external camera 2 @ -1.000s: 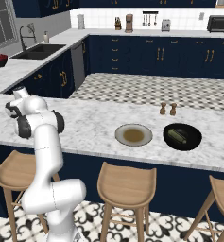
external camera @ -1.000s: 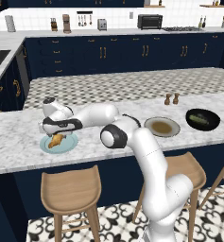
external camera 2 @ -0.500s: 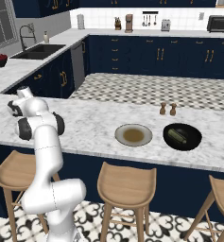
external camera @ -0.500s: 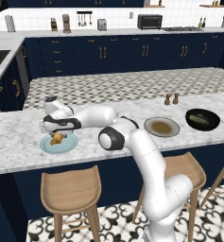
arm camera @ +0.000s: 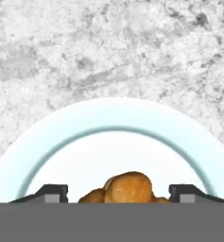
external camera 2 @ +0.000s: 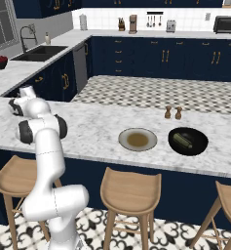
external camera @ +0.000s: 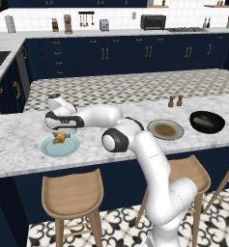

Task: Pick the chicken drumstick and cucumber from their plates and place them in the bowl. Then put the bowl in the fridge.

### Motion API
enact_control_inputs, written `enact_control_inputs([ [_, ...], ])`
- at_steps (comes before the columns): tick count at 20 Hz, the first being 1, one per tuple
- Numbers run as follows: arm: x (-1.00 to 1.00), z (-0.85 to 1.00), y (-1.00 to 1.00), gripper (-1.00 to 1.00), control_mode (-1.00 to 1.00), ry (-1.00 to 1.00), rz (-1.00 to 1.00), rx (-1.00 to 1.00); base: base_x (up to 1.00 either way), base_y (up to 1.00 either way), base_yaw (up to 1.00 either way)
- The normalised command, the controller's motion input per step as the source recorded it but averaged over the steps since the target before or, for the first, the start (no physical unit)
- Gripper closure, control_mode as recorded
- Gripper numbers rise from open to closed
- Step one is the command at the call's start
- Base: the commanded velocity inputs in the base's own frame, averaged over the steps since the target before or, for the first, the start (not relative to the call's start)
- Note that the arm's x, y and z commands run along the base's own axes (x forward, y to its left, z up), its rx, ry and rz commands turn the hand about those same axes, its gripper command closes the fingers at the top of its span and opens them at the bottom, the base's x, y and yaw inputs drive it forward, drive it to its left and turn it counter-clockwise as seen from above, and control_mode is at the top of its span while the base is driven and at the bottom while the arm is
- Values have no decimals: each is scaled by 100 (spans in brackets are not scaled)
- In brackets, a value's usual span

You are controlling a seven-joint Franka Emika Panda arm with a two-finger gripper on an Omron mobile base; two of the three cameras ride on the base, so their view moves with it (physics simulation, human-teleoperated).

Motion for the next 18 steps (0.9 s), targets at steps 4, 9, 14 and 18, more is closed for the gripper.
enact_control_inputs([
  [4, -33, 71, -99, 100, -100, -4, -1, 0, 0, 0, 0],
  [9, -33, 52, -100, 100, -100, -1, -5, 0, 0, 0, 0],
  [14, -75, 12, -100, 100, -100, 0, -6, 4, 0, 0, 0],
  [18, -66, 25, -100, 100, -100, 0, -8, 7, 0, 0, 0],
])
